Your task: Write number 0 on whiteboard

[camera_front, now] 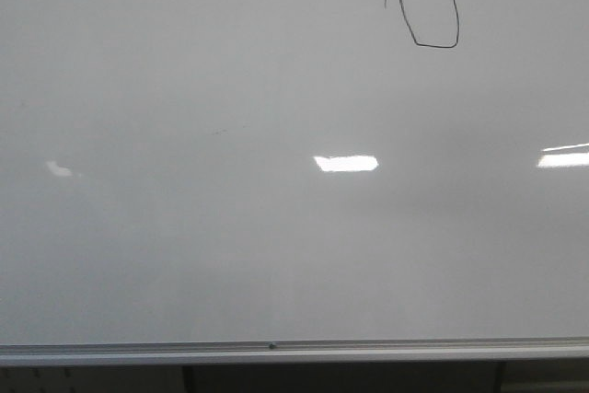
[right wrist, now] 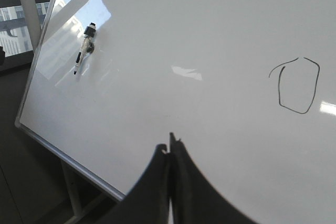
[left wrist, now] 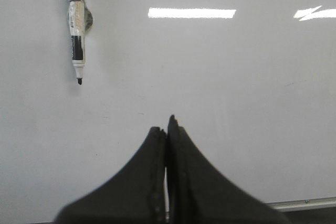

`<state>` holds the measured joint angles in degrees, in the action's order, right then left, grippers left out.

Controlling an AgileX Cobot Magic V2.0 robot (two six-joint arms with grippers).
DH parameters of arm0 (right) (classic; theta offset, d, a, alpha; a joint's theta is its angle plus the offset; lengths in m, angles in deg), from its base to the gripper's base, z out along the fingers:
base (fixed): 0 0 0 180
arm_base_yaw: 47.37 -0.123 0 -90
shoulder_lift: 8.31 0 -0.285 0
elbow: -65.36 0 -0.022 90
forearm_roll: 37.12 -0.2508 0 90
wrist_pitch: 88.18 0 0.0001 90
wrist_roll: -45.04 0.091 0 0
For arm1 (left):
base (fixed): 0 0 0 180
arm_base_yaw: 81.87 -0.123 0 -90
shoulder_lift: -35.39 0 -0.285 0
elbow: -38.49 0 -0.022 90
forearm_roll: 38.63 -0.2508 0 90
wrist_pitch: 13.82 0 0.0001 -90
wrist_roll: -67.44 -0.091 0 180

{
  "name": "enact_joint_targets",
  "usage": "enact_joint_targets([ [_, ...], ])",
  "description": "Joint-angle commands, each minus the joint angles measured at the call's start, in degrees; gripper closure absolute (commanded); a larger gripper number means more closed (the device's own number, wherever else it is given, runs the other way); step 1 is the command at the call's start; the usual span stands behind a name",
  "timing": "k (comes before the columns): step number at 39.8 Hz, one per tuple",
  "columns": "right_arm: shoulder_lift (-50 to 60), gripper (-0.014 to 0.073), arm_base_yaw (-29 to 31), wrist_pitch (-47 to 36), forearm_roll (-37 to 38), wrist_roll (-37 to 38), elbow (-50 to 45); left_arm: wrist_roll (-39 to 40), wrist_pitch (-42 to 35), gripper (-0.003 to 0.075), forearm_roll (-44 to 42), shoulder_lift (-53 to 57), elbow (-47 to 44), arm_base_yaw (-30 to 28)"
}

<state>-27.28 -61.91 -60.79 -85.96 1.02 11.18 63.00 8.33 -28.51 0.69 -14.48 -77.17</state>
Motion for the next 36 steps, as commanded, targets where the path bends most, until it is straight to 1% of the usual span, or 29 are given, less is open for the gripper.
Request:
enact_joint_targets([
  [1,-0.48,0.0662,0.20,-3.58,-1.70,-0.44,1.36,0.05,-4.81,0.0740,1.20,-0.04,1.52,0.45],
  [22,-0.48,0.0662,0.20,-3.58,-1.70,-0.44,1.36,0.05,-5.39,0.0740,0.18,-0.04,1.09,0.45],
  [24,-0.48,0.0662,0.20,-3.58,-1.70,-0.44,1.36,0.31,-6.68,0.0740,-1.85,1.32,0.10,0.45],
  [29,-0.48,0.0662,0.20,-3.58,-1.70,-0.44,1.36,0.59,-12.85,0.0740,-4.26,7.39,-5.02,-0.08],
  [33,-0.48,0.0662,0.20,-3.58,-1.70,-0.44,1.36,0.69,-14.80,0.0740,-4.58,14.46,-9.84,-0.96],
  [36,-0.48,0.0662,0.20,-3.58,-1.70,-0.44,1.36,0.69,-14.79,0.0740,-4.58,19.73,-12.98,-1.78],
])
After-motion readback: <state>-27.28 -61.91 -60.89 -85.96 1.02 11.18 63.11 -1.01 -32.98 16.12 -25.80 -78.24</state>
